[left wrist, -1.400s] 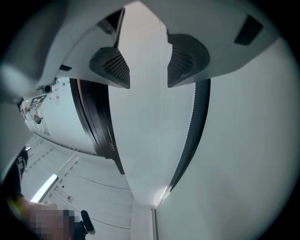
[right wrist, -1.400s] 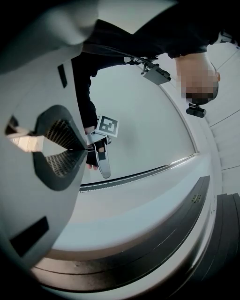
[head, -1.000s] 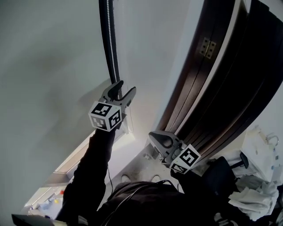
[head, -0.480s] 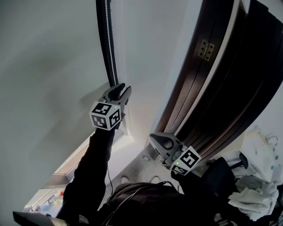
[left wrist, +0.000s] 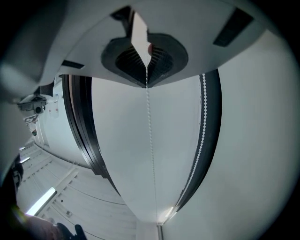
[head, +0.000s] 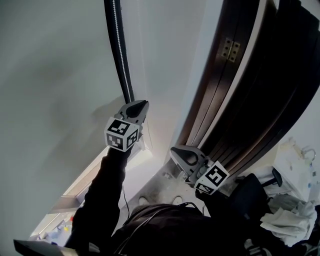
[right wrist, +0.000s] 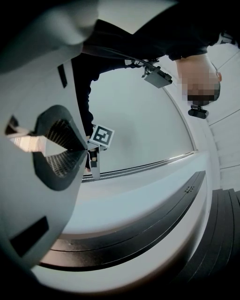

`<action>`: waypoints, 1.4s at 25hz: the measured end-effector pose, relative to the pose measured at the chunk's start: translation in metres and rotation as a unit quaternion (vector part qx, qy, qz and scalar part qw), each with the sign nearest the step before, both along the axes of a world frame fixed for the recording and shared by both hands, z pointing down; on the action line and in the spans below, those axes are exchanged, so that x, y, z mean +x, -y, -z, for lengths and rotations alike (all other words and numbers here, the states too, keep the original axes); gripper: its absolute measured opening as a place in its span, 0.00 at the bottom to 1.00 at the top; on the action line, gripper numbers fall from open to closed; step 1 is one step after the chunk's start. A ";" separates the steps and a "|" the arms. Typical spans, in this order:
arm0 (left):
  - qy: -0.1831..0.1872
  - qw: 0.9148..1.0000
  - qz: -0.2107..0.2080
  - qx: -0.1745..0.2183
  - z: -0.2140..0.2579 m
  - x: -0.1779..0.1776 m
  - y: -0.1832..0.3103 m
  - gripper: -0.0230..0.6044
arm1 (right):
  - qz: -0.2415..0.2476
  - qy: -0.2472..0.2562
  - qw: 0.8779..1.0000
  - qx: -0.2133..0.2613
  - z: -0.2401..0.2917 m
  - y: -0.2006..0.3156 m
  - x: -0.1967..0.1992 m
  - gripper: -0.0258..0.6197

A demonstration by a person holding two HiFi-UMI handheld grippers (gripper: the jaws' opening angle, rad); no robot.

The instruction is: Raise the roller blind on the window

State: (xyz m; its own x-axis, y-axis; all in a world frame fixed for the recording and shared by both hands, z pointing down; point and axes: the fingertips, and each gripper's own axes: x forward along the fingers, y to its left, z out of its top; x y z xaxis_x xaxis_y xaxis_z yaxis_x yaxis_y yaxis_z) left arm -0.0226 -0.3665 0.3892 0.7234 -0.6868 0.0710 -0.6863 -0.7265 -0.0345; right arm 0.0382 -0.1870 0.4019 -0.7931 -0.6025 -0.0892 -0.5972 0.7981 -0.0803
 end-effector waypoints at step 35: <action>-0.043 0.990 -0.013 -0.132 -0.150 -0.001 -0.135 0.06 | 0.114 -0.007 0.993 -0.022 0.049 0.041 -0.052 0.37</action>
